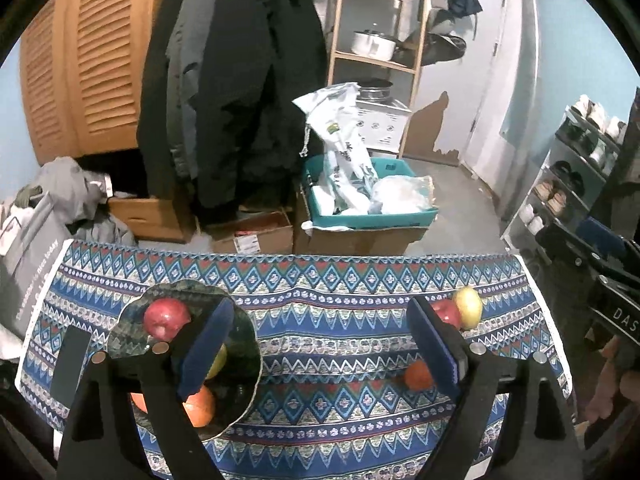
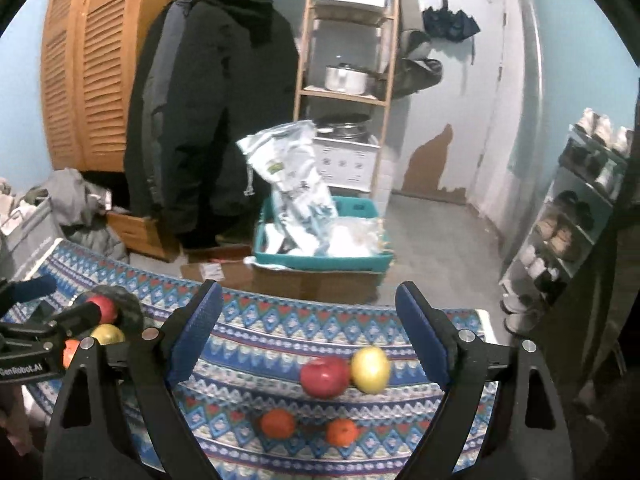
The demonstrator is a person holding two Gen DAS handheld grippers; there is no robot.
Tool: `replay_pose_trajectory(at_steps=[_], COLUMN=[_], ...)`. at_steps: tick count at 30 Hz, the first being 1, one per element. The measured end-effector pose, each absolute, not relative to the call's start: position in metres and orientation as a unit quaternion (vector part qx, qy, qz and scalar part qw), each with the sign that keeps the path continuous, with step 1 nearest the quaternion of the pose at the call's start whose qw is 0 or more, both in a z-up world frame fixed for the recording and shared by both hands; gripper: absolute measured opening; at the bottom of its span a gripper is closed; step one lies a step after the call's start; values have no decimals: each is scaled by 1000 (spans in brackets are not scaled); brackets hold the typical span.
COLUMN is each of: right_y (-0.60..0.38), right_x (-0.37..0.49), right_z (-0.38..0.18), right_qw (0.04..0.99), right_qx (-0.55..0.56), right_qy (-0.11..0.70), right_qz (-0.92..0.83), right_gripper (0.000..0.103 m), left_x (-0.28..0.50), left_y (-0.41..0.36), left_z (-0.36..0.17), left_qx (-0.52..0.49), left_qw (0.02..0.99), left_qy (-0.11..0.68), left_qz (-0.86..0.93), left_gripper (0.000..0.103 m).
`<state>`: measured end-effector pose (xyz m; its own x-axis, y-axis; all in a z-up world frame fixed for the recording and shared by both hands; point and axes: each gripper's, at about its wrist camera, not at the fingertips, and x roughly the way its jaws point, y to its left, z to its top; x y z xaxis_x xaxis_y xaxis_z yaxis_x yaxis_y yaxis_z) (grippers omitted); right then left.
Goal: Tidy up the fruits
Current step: 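Move both tools back over the remaining loose fruit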
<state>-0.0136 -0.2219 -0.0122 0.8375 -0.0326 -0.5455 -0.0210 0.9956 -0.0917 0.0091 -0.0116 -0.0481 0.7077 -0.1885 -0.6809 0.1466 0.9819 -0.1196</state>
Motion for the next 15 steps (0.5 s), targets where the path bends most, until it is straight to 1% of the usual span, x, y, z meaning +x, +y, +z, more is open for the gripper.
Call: replay_pose_trajectory(at_steps=[5,8,15], right_y=[-241,-253,-278], right_x=[-23,-26,-34], right_z=[-15,-18,-22], right_qw=[956,956,954], right_qx=[-64,-58,-51], right_qy=[283,286,289], right_qz=[-34,-43,-63], right_gripper=[87,87,87], left_x=[9,9,12], left_y=[-33,-44,-70], left_z=[-50,-54,-65], left_qx=[-13,-5,17], left_qw=[921,919,913], left_qy=[376,380,390], left_qz=[-102,-109,-122], left_gripper=[90,93,93])
